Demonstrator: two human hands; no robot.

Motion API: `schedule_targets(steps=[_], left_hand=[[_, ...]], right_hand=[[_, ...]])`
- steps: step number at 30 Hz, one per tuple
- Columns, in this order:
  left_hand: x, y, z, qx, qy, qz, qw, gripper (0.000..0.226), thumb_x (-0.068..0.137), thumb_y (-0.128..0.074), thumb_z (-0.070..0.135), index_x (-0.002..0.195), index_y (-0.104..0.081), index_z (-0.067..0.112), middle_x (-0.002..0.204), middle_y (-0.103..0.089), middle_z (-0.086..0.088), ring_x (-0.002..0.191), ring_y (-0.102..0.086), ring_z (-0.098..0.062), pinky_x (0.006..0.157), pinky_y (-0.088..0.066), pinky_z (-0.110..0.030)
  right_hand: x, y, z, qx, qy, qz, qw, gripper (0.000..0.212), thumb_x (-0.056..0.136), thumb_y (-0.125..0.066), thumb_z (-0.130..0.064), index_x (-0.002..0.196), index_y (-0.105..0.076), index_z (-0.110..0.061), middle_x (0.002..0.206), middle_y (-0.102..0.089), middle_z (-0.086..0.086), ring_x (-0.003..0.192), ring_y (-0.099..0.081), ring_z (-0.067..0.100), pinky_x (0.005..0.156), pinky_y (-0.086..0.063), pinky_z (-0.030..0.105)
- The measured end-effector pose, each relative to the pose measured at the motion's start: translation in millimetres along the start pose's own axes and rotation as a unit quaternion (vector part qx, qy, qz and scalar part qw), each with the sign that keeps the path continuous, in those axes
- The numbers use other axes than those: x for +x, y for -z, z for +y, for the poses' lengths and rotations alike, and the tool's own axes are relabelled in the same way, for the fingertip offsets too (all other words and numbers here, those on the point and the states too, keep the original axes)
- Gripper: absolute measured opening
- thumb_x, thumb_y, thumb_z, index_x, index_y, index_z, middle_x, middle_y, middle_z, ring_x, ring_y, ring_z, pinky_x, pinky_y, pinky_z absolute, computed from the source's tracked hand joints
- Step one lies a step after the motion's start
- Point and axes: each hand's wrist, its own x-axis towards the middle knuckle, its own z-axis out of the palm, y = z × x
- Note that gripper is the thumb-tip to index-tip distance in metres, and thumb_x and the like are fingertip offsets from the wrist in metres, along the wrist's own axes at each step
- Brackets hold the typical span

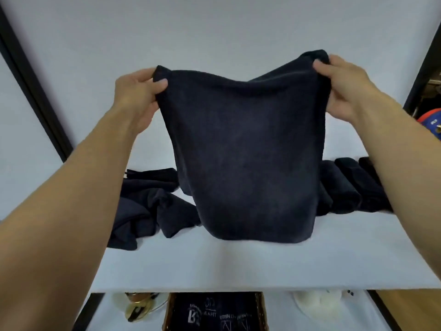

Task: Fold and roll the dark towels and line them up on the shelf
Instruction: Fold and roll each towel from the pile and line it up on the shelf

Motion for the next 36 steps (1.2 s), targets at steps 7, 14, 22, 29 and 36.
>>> schedule_targets(steps=[7,14,22,29,36], left_hand=[[25,4,24,0.016,-0.024,0.072,0.997,0.013,0.084,-0.071,0.001,0.094,-0.065,0.007,0.098,-0.072,-0.014,0.086,-0.074,-0.026,0.077,-0.060,-0.034],[15,8,50,-0.012,-0.068,0.087,0.994,0.023,0.084,-0.071,0.001,0.105,-0.067,0.005,0.090,-0.068,-0.008,0.082,-0.071,-0.021,0.078,-0.060,-0.032],[4,24,61,0.002,-0.119,0.067,0.991,0.029,0.076,-0.073,-0.008,0.100,-0.073,0.008,0.090,-0.072,-0.006,0.089,-0.073,-0.019,0.081,-0.059,-0.028],[15,29,38,0.235,-0.146,0.090,0.957,0.022,0.076,-0.079,0.004,0.096,-0.075,0.012,0.084,-0.067,-0.001,0.080,-0.071,-0.015,0.072,-0.057,-0.015],[36,29,36,0.317,-0.183,0.120,0.923,0.012,0.080,-0.076,0.019,0.091,-0.071,0.015,0.073,-0.063,0.009,0.058,-0.060,-0.001,0.065,-0.053,-0.013]], right_hand=[[28,3,-25,-0.036,0.046,0.055,0.997,0.008,0.085,-0.072,-0.012,0.093,-0.072,-0.009,0.089,-0.076,0.001,0.086,-0.073,0.013,0.075,-0.057,0.025],[18,-6,-52,-0.068,0.101,0.075,0.990,0.012,0.083,-0.073,-0.016,0.092,-0.069,-0.024,0.091,-0.070,-0.004,0.074,-0.063,0.008,0.069,-0.055,0.023],[4,3,-65,-0.023,0.104,0.001,0.994,0.030,0.083,-0.071,-0.003,0.110,-0.073,-0.015,0.100,-0.069,-0.001,0.082,-0.070,0.008,0.075,-0.055,0.023],[18,7,-40,-0.343,0.147,0.024,0.928,0.024,0.078,-0.078,-0.006,0.097,-0.073,-0.019,0.089,-0.066,0.006,0.080,-0.067,0.014,0.077,-0.056,0.019],[40,-2,-31,-0.411,0.220,0.073,0.882,0.006,0.085,-0.069,-0.023,0.091,-0.070,-0.022,0.081,-0.064,-0.008,0.075,-0.061,0.013,0.077,-0.055,0.030]])
